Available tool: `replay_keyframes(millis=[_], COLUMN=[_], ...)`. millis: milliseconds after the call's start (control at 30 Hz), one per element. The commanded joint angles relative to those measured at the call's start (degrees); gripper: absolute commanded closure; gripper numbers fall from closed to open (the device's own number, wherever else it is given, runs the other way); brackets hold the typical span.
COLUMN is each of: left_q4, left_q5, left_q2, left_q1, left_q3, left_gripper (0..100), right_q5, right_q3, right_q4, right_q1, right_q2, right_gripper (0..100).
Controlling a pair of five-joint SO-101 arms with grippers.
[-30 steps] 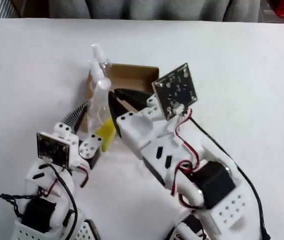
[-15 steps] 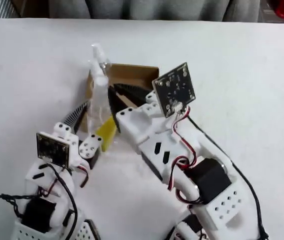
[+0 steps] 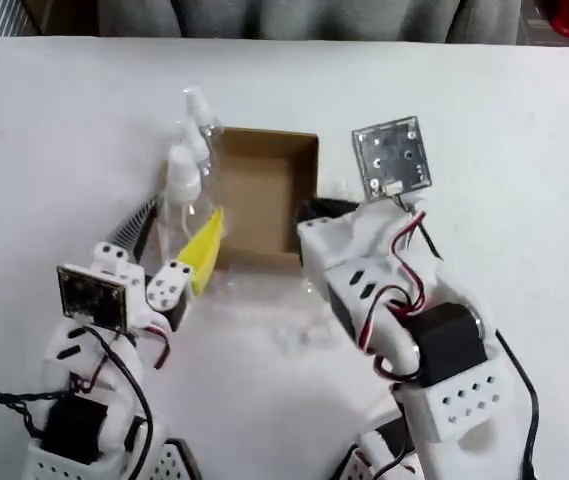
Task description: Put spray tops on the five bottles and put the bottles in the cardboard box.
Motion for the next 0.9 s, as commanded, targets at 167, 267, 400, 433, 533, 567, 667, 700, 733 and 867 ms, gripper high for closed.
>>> replay_keyframes(millis=[167,267,400,433,533,567,667,700,733,867], left_q4=[-6.5,-9.3,-10.4,-10.1,-10.0,-10.0,-10.1,-10.3,-10.3,-10.0], left_q5=[10.3,10.4,10.5,10.5,10.5,10.5,10.5,10.5,10.5,10.5], left_q2=[3.3,10.8,20.6,22.1,23.6,23.5,23.6,23.7,23.8,23.6], left_q1=[-5.6,-5.6,-5.7,-5.7,-5.6,-5.4,-5.2,-5.2,-5.2,-5.4], left_q3=[-1.1,-2.9,-7.6,-8.6,-10.2,-10.4,-10.5,-10.5,-10.5,-10.5], left_gripper=[98,98,98,98,98,98,98,98,98,98], right_q5=[0.5,0.4,0.3,0.3,0.4,0.5,0.6,0.6,0.6,0.6], right_q3=[3.3,5.5,9.1,10.4,14.2,15.4,19.6,21.1,22.7,29.2], right_q4=[4.4,2.5,-3.2,-5.1,-9.8,-11.3,-17.5,-20.0,-22.4,-33.3], right_q1=[-7.8,-12.2,-16.9,-17.9,-20.1,-20.8,-22.8,-23.4,-24.1,-26.2], right_q2=[-0.6,-0.6,-0.6,-0.6,-0.6,-0.6,-0.6,-0.6,-0.6,-0.6], right_gripper=[98.4,98.4,98.4,98.4,98.4,98.4,98.4,98.4,98.4,98.4])
